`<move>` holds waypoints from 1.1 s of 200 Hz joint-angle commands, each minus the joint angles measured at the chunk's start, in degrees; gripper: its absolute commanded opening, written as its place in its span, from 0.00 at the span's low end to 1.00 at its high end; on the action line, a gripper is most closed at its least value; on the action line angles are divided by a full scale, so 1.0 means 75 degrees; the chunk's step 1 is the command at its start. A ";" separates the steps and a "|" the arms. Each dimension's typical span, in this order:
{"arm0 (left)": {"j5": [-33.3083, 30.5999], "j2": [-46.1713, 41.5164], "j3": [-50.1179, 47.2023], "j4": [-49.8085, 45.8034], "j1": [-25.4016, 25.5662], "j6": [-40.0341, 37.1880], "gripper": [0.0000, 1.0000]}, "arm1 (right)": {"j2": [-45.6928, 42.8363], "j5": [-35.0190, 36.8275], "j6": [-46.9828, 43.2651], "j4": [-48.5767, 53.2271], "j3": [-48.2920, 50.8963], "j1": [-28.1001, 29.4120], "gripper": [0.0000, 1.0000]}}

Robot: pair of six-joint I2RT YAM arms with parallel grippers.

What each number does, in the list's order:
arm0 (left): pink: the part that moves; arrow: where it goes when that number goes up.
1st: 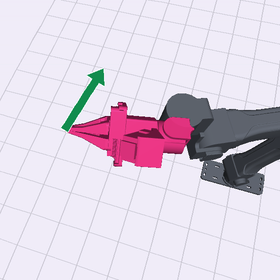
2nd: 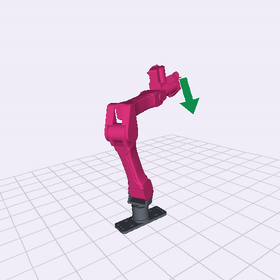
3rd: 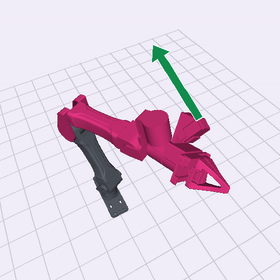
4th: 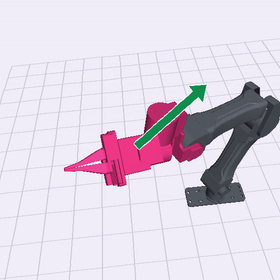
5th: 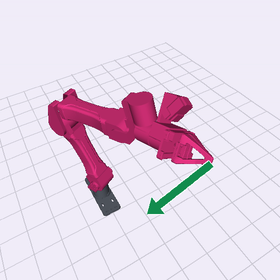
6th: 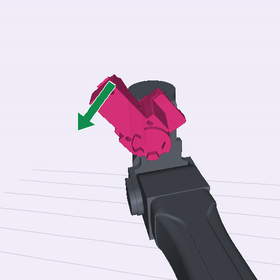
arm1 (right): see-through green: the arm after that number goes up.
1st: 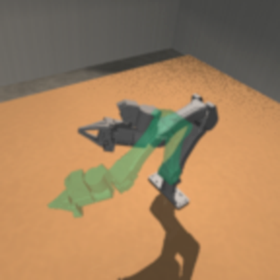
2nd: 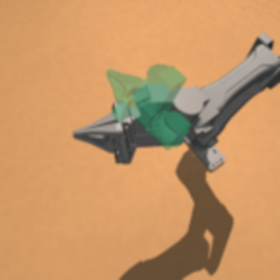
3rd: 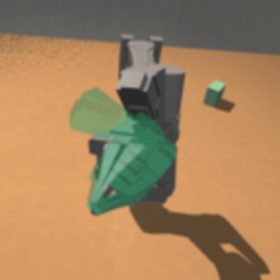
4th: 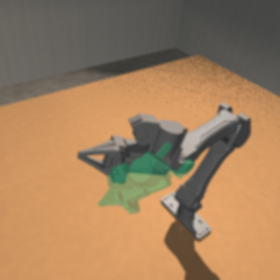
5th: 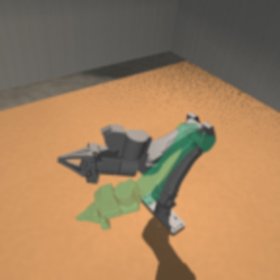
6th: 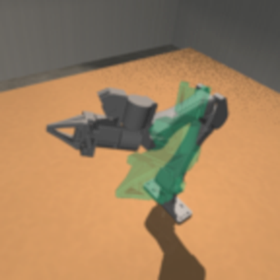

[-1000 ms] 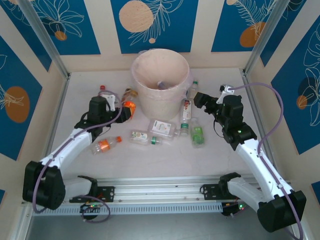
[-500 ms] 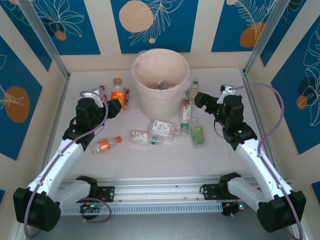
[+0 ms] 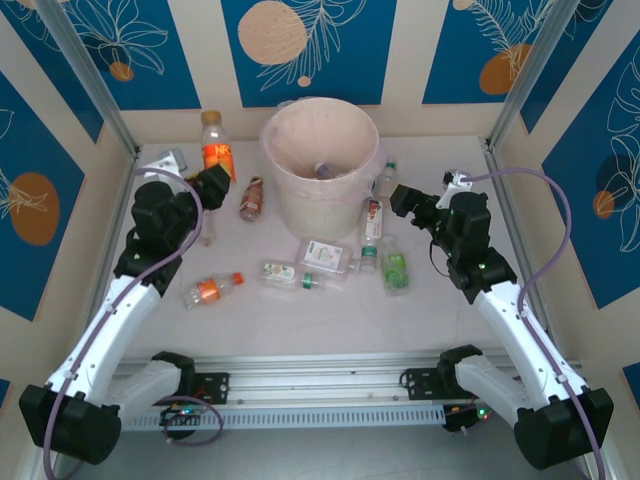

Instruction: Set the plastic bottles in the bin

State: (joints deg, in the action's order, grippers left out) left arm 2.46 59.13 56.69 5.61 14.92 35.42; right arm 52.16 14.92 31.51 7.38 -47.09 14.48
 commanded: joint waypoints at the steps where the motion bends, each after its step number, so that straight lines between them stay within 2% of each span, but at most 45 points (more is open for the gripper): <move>1: 0.0682 0.0500 0.0633 0.0850 0.0120 -0.0507 0.00 | -0.0203 -0.0056 -0.0002 0.0041 0.0068 -0.0059 0.98; 53: 0.1814 0.1904 0.2036 0.0744 0.1058 -0.1798 0.00 | -0.0382 0.0050 -0.0017 0.0128 0.0126 -0.0108 0.98; 119: 0.2024 0.3283 0.3149 0.0130 0.1705 -0.2710 0.00 | -0.0432 0.0074 -0.0080 0.0300 0.0056 -0.0160 0.98; 148: 0.1870 0.3585 0.3317 -0.0228 0.1853 -0.2865 0.00 | -0.0447 0.0082 -0.0096 0.0396 -0.0002 -0.0182 0.98; 175: 0.1793 0.3827 0.3292 -0.0317 0.1971 -0.2848 0.08 | -0.0441 0.0112 -0.0094 0.0429 -0.0014 -0.0190 0.99; 203: 0.0551 0.4180 0.3522 -0.0694 0.2051 -0.1859 0.07 | -0.0412 0.0085 -0.0006 0.0388 -0.0013 -0.0185 0.98; 220: 0.0156 0.4400 0.3615 -0.0736 0.2059 -0.1275 0.06 | -0.0404 0.0062 0.0021 0.0402 -0.0014 -0.0191 0.98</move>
State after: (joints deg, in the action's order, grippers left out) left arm 10.31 90.17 81.17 1.96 29.85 19.14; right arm 50.02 14.96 31.51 10.13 -47.00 13.37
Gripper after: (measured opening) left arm 0.460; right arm 0.985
